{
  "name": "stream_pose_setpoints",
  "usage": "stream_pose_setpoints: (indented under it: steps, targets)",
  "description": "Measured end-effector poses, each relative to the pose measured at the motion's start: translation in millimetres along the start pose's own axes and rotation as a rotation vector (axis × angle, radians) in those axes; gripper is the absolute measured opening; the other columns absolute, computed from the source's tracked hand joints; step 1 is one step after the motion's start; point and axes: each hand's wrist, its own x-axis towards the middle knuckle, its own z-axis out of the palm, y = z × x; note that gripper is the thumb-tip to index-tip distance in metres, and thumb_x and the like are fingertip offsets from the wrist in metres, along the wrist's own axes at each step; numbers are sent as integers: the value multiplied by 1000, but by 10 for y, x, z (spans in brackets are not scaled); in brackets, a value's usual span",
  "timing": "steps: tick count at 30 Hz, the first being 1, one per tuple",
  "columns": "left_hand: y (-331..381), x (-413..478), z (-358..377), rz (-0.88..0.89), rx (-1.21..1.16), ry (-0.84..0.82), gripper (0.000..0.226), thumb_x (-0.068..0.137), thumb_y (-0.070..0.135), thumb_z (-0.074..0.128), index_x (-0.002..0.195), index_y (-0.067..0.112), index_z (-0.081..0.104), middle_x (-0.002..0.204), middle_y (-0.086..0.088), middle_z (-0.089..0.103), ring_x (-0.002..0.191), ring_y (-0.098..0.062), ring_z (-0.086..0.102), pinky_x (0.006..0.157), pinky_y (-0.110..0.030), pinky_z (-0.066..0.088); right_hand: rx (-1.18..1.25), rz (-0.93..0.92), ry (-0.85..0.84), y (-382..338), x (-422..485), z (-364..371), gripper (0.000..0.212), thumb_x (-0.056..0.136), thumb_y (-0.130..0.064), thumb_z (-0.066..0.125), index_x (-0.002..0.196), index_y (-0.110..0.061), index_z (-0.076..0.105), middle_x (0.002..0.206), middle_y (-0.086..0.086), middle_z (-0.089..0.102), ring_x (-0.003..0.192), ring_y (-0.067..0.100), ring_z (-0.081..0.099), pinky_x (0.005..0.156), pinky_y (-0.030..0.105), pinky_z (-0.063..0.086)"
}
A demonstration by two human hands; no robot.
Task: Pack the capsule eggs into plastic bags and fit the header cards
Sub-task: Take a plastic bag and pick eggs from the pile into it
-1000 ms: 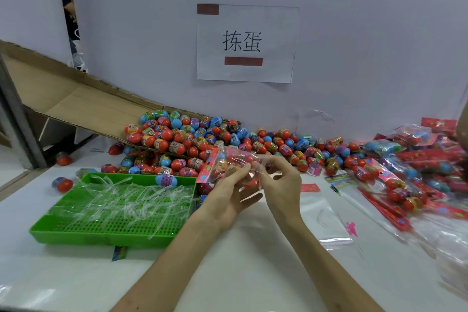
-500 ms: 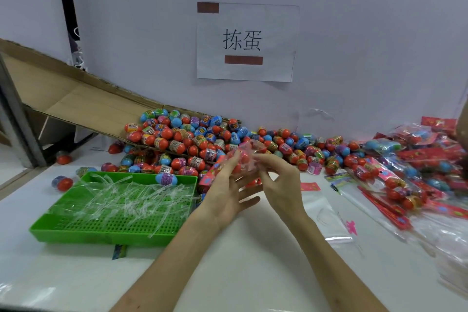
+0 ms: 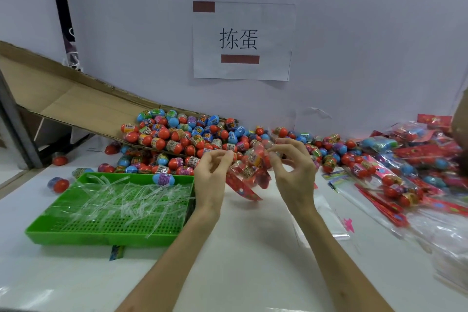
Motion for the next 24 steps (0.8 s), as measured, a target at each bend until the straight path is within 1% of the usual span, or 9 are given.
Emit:
stream_pose_setpoints:
  steps: [3, 5, 10, 13, 15, 18, 20, 22, 24]
  targets:
    - [-24, 7, 15, -30, 56, -110, 24, 95, 33, 73, 117, 26, 67, 110, 10, 71, 100, 0, 68, 78, -9, 51, 57, -35, -67, -34, -6, -14, 6, 88, -8, 75, 89, -14, 77, 109, -3, 68, 107, 11, 63, 86, 34, 59]
    - [-46, -2, 34, -57, 85, -188, 26, 96, 33, 72, 122, 28, 66, 116, 11, 70, 104, 3, 67, 77, -9, 50, 108, -51, -123, -57, -21, -13, 6, 87, -11, 74, 88, -16, 78, 106, -5, 69, 104, 10, 65, 80, 26, 58]
    - [-106, 3, 26, -89, 94, -179, 13, 98, 26, 71, 110, 26, 73, 106, 7, 76, 103, -7, 71, 81, -18, 55, 195, 27, -207, -50, -13, 1, 13, 85, 0, 77, 88, -12, 80, 103, -4, 72, 102, 14, 68, 78, 30, 61]
    - [-101, 21, 16, -102, 104, -113, 5, 96, 24, 73, 99, 21, 75, 95, 0, 77, 96, -18, 73, 81, -27, 59, 264, 79, -248, -68, -14, 1, 21, 84, -1, 79, 86, -23, 79, 103, -5, 71, 102, 14, 68, 79, 35, 62]
    - [-97, 30, 15, -105, 84, -78, 3, 96, 22, 73, 96, 19, 74, 92, -4, 77, 94, -24, 73, 86, -38, 62, 281, 106, -218, -95, -13, 12, 26, 82, -11, 83, 97, -31, 76, 109, -5, 70, 100, 11, 68, 79, 32, 62]
    - [-81, 38, 16, -107, -11, -45, 3, 100, 18, 67, 100, 15, 70, 98, -9, 76, 96, -28, 73, 89, -46, 61, 319, 250, -191, -117, 29, 19, 60, 77, -27, 86, 129, -36, 57, 125, -11, 61, 103, 3, 67, 77, 18, 58]
    - [-70, 45, 18, -117, -72, -51, 5, 103, 17, 63, 103, 13, 66, 106, -14, 75, 99, -31, 72, 88, -46, 60, 371, 434, -284, -111, 42, 11, 74, 75, -42, 83, 138, -36, 46, 126, -13, 59, 104, 5, 68, 77, 22, 59]
    - [-52, 37, 23, -144, -114, -100, 7, 105, 17, 59, 103, 14, 63, 101, -12, 76, 90, -26, 73, 75, -36, 61, 423, 577, -408, -110, 22, 12, 64, 78, -53, 80, 133, -31, 55, 119, -6, 68, 104, 14, 69, 77, 29, 59]
    - [-37, 17, 28, -165, -119, -153, 9, 107, 20, 56, 100, 16, 62, 91, -8, 75, 82, -20, 73, 63, -28, 58, 464, 587, -447, -113, -15, 25, 41, 81, -51, 75, 113, -25, 71, 100, -3, 75, 96, 19, 72, 71, 28, 59]
